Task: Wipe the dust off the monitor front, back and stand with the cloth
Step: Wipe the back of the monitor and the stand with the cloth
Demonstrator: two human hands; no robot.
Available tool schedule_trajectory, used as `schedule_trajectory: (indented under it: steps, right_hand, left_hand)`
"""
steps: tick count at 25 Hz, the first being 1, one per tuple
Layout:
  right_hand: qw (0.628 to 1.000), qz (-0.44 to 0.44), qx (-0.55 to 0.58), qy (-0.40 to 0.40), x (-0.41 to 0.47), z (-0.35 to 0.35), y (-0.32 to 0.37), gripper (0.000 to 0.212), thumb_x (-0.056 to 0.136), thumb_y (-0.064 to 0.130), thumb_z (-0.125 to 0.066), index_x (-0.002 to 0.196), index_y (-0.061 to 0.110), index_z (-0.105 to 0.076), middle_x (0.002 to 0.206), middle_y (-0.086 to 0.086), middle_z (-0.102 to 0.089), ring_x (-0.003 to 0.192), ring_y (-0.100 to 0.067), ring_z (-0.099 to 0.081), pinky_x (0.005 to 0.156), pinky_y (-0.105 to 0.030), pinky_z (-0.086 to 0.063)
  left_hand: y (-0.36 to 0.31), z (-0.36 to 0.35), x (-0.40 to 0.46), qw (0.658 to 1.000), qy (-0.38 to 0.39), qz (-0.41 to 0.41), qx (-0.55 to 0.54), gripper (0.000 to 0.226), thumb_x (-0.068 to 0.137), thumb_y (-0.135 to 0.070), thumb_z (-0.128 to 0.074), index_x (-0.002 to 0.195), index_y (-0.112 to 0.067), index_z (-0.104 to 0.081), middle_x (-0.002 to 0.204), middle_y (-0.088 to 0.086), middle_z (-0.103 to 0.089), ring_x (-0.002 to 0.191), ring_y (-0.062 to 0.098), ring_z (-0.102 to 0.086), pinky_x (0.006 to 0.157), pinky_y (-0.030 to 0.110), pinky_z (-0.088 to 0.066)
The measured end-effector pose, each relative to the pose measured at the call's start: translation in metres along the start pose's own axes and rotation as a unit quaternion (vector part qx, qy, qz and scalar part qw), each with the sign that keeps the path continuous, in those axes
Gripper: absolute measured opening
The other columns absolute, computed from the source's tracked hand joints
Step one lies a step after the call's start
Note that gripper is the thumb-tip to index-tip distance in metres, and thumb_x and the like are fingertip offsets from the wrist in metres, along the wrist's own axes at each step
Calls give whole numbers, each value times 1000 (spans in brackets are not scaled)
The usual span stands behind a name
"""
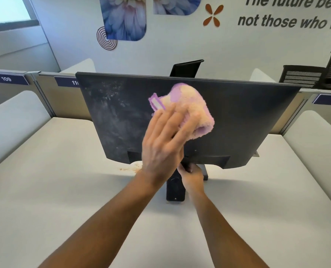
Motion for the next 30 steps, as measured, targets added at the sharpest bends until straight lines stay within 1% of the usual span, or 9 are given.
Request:
schedule_trajectory:
  steps: [2,5,9,12,17,19,22,25,30]
  right_hand:
    - [999,20,-30,9,5,2,2,18,87,29,-69,73,28,-58,65,19,-61,66,1,-59,62,-15,-38]
    - [997,31,-63,27,8,1,2,9,88,32,-69,88,26,-62,79,19,-65,74,0,-61,68,-15,-42]
    - [996,38,-73,28,8,4,2,19,87,40,-70,93,24,-63,88,11,-68,82,-3,-62,63,-8,-40]
    - [997,23,-63,36,8,5,1,19,86,46,-69,82,32,-57,82,22,-64,77,4,-60,55,-3,-40]
    - [996,16,-71,44,7,2,-4,24,87,49,-66,97,30,-56,87,20,-61,80,1,-56,82,-20,-46]
    - [996,16,-74,44,8,3,-3,23,87,49,-66,95,31,-55,86,21,-61,80,3,-56,81,-22,-45]
    - [996,23,-73,48,6,4,-1,20,86,48,-67,88,30,-58,84,19,-65,80,2,-59,71,-14,-43]
    - [996,36,-75,45,7,5,4,19,87,43,-69,85,27,-59,82,15,-66,77,-2,-61,56,-7,-39]
    - [994,35,-91,58,7,4,5,22,88,47,-66,98,29,-57,83,24,-59,76,6,-56,58,-5,-37]
  left_hand:
    - [-8,-24,-6,996,69,-54,19,39,99,-8,-54,136,-17,-52,140,15,-53,136,36,-42,112,53,-34]
    - [0,-54,-27,968,188,-138,90,44,102,-14,-43,146,-19,-42,153,13,-37,143,40,-26,117,55,-21]
    - [28,-53,-41,959,173,-162,155,52,99,-8,-53,148,-18,-39,155,9,-33,144,36,-26,116,55,-25]
    - [65,-24,-53,973,113,-69,188,57,96,6,-48,147,-18,-41,153,9,-36,142,37,-30,113,56,-30]
    - [110,26,-65,951,69,283,99,63,93,14,-45,151,-5,-28,158,14,-24,146,37,-20,104,58,-42]
    - [106,32,-55,944,13,327,32,67,92,15,-44,152,-4,-22,160,10,-18,147,32,-19,103,54,-44]
    - [65,12,-44,987,2,162,-3,57,95,10,-37,150,0,-25,159,10,-20,147,34,-20,110,54,-36]
    - [16,-31,-59,993,117,15,21,53,95,9,-31,147,-2,-34,156,16,-26,145,39,-21,117,53,-23]
    - [36,-51,-85,976,182,-50,111,58,94,2,-52,148,-12,-37,155,10,-31,144,37,-25,117,53,-21]
Point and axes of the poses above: each hand's wrist, its own x-axis towards the middle knuckle, its own z-axis out of the back of the hand, y = z × x, the point moved 4 cm from there along x, towards the middle knuckle
